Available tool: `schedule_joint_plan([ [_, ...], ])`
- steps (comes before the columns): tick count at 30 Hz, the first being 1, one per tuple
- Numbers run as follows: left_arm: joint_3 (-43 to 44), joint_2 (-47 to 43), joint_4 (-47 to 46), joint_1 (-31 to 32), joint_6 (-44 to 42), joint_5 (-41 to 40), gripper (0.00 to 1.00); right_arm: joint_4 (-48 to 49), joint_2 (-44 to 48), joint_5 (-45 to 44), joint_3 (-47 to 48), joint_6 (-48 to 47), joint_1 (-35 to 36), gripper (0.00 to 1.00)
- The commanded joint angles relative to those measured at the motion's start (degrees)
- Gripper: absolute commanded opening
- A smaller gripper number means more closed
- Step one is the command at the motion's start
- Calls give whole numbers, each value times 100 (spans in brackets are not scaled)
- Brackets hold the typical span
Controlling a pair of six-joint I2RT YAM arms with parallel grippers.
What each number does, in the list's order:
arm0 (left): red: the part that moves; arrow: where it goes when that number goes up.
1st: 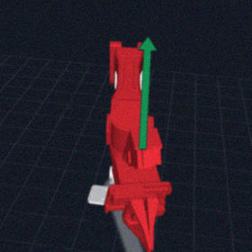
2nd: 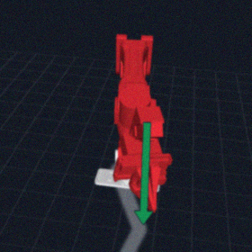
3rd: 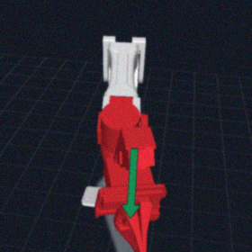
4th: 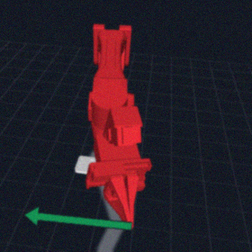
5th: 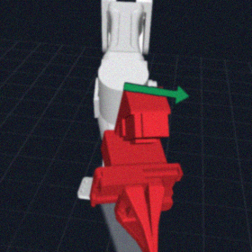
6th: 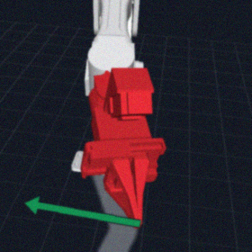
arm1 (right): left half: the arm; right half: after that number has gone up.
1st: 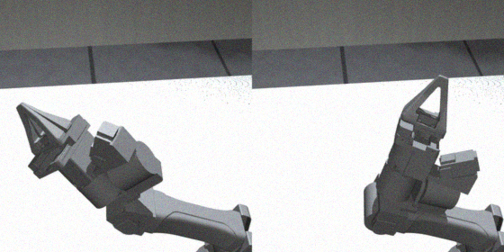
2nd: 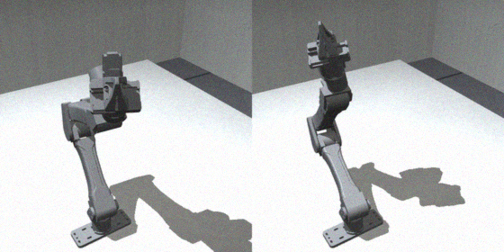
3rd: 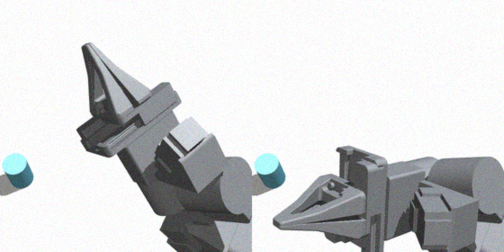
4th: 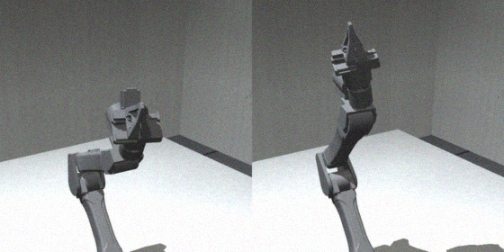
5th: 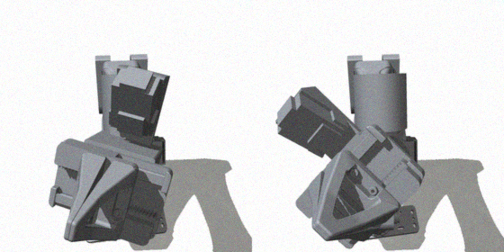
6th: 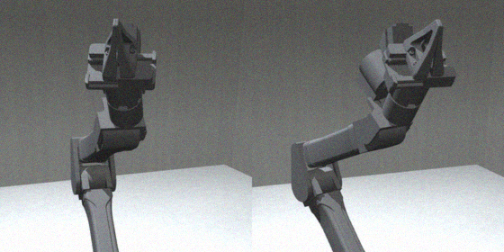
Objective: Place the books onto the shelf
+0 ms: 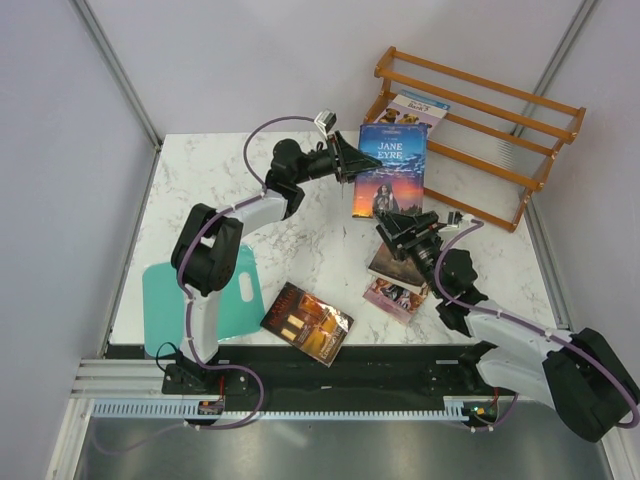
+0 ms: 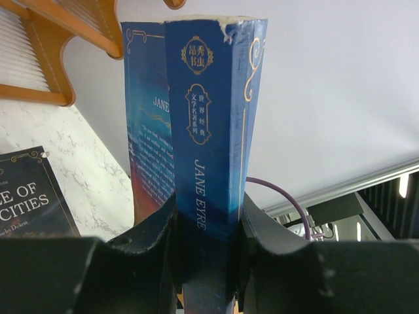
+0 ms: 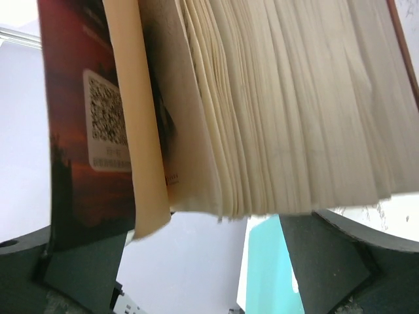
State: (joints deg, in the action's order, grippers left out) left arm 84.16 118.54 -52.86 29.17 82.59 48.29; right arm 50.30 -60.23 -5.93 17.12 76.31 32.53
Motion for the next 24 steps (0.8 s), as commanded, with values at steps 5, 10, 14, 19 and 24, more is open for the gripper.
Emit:
schedule_joint_plan([
  [5,-259,-217,-1006,107,460,-66,2,1208,-656,-364,406,-196,34,98],
  [10,-331,-226,-693,71,478,180,2,1254,-658,-408,397,-275,25,98],
  [14,-514,-287,-463,107,390,435,2,701,-254,-488,449,-477,34,98],
  [19,-1076,-534,-94,124,-14,637,2,455,-16,-567,485,-626,7,98],
  [24,-1472,-692,249,168,-444,743,2,208,-24,-409,696,-758,-1,95],
])
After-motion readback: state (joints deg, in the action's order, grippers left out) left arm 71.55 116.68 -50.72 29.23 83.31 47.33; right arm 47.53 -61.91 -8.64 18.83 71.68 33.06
